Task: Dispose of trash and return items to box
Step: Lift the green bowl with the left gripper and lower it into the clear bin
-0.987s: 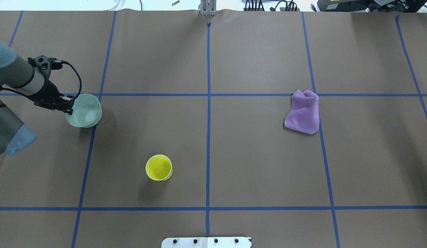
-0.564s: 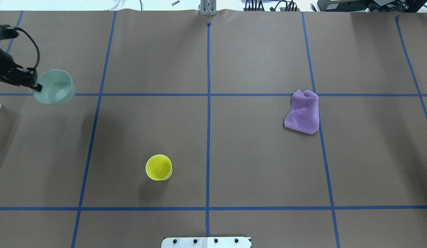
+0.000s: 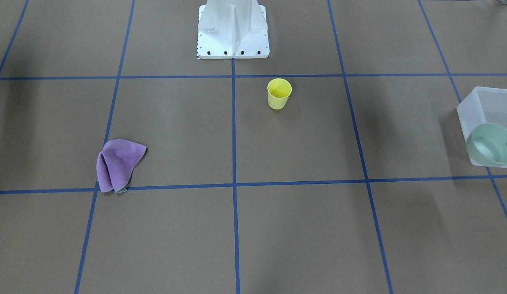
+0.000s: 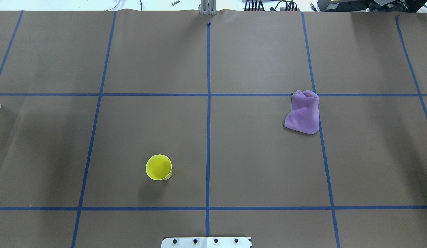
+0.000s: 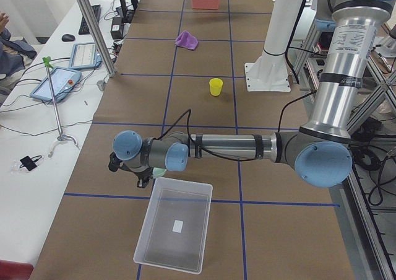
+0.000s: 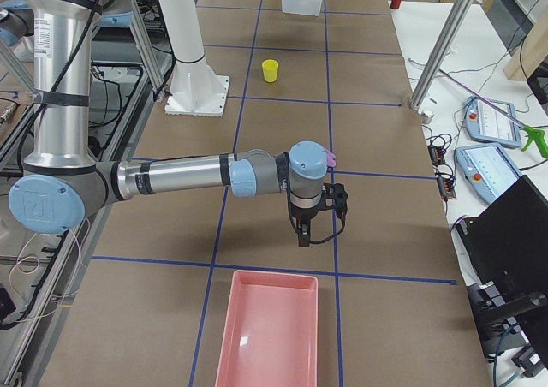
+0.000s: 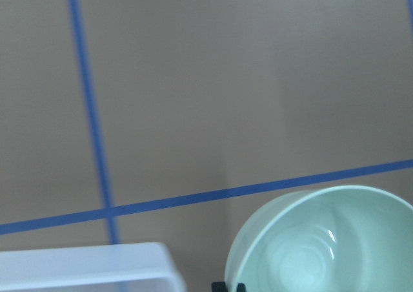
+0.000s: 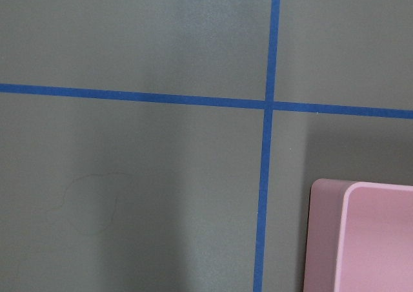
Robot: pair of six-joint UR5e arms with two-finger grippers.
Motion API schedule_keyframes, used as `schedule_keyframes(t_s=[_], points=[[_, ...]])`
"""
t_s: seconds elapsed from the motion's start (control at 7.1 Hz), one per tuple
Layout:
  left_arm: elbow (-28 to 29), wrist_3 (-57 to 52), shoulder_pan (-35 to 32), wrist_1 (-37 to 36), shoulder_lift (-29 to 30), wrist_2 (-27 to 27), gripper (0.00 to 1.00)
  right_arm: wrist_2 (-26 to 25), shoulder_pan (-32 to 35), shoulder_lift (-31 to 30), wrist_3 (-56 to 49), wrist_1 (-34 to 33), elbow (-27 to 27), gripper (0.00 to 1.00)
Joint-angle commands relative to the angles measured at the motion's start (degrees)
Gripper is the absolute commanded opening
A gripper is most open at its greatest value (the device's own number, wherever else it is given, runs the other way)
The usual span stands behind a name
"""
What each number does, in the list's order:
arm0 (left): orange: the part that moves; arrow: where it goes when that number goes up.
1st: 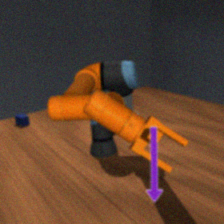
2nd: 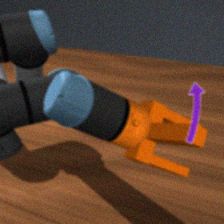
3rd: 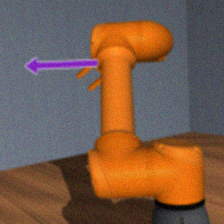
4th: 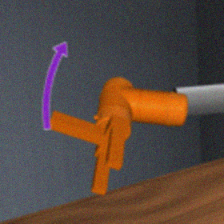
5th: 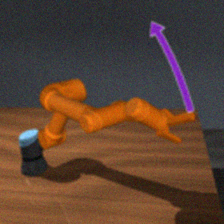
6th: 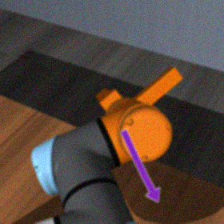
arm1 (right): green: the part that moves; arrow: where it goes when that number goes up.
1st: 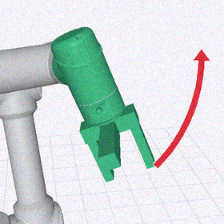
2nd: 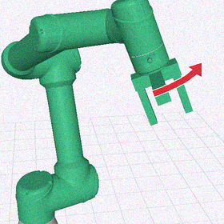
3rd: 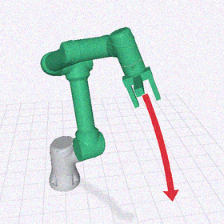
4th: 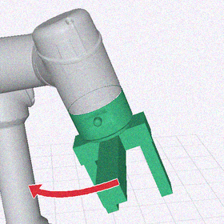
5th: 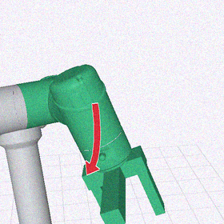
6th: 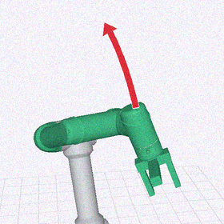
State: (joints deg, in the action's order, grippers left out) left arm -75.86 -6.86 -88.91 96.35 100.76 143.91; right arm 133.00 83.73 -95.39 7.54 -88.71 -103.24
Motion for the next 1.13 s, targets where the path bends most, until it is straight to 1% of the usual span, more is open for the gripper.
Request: schedule_keyframes(t_s=[0.0,0.14,0.28,0.42,0.7,0.99], points=[[3.87,-4.04,-1.62,-0.46,-2.31,-0.12,0.00,0.33,-0.06,-0.06,-0.07,0.03,-0.04,1.00],[3.88,-3.95,-1.53,-0.37,-3.28,-0.03,0.00,0.76,-0.14,-0.06,-0.07,0.03,-0.04,1.00],[5.10,-4.21,-1.53,0.24,-3.64,-0.03,0.00,0.86,-0.15,0.03,-0.16,0.03,-0.04,1.00],[5.90,-3.69,-1.53,3.11,-4.77,-0.03,0.00,0.86,-0.23,0.03,-0.16,0.03,-0.04,1.00],[9.23,-1.94,-1.36,7.42,-4.52,-0.03,0.00,0.86,-0.23,-0.06,-0.07,0.03,0.14,1.00],[15.02,5.93,0.12,19.17,-4.08,-0.12,0.00,0.86,-0.23,-0.06,0.02,-0.05,0.23,1.00]])
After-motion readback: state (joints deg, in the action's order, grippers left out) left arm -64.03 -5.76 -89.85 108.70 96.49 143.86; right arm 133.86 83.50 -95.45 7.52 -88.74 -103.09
